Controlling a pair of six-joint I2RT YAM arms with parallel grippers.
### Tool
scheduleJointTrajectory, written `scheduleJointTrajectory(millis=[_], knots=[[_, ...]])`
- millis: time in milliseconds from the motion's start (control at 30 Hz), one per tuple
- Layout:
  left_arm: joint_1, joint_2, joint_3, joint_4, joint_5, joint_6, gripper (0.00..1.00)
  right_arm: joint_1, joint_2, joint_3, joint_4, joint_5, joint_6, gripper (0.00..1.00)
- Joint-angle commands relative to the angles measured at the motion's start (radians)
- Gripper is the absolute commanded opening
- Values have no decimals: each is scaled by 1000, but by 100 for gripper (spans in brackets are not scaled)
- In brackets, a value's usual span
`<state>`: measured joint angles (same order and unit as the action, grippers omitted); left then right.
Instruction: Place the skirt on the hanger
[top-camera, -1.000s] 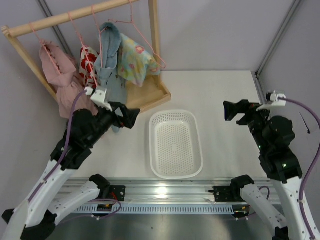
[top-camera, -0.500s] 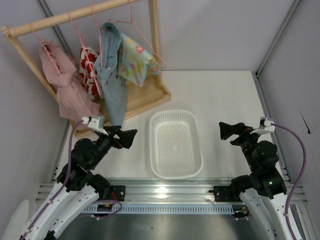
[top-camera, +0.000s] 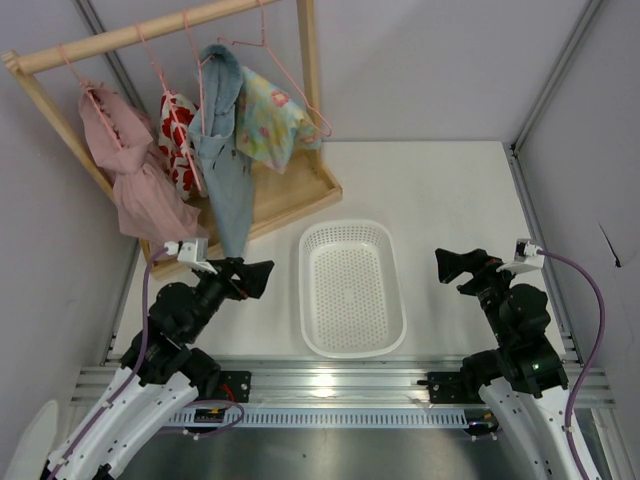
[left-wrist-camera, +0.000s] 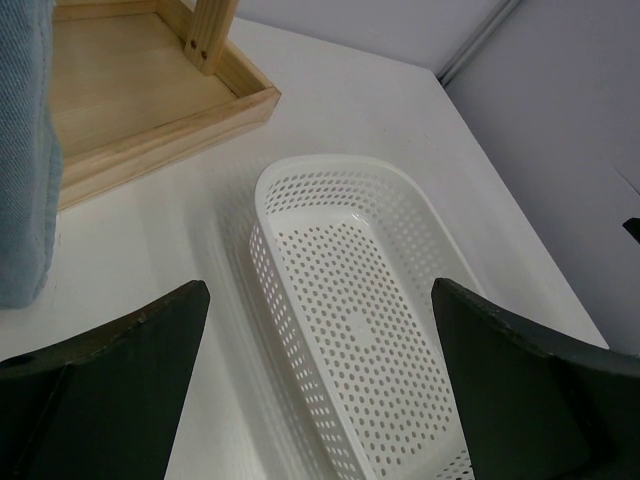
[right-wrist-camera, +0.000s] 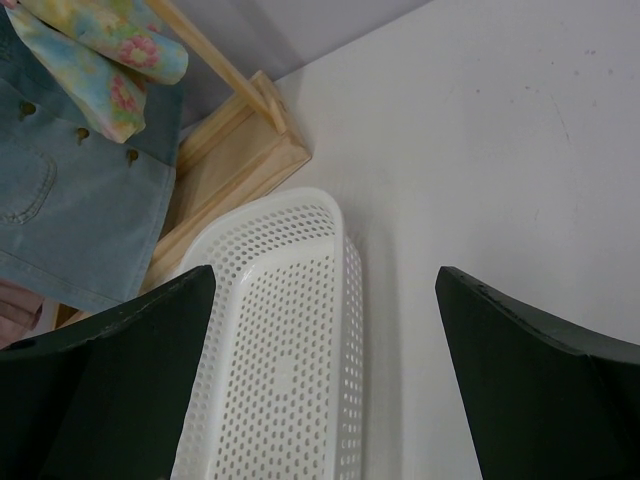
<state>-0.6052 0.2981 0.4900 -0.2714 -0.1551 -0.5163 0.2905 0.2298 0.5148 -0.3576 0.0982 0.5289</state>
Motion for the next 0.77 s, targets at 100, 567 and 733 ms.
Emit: scheduleJointTrajectory(millis=[100,567,733], knots=[[7,18,21,29,-27,-25,99,-2,9,27,32,11,9,99],[7,32,25,6,-61,-22,99,-2,34,31,37,15,8,99],[7,38,32,3,-89,-31,99,-1,40,45,16,20,14,99]])
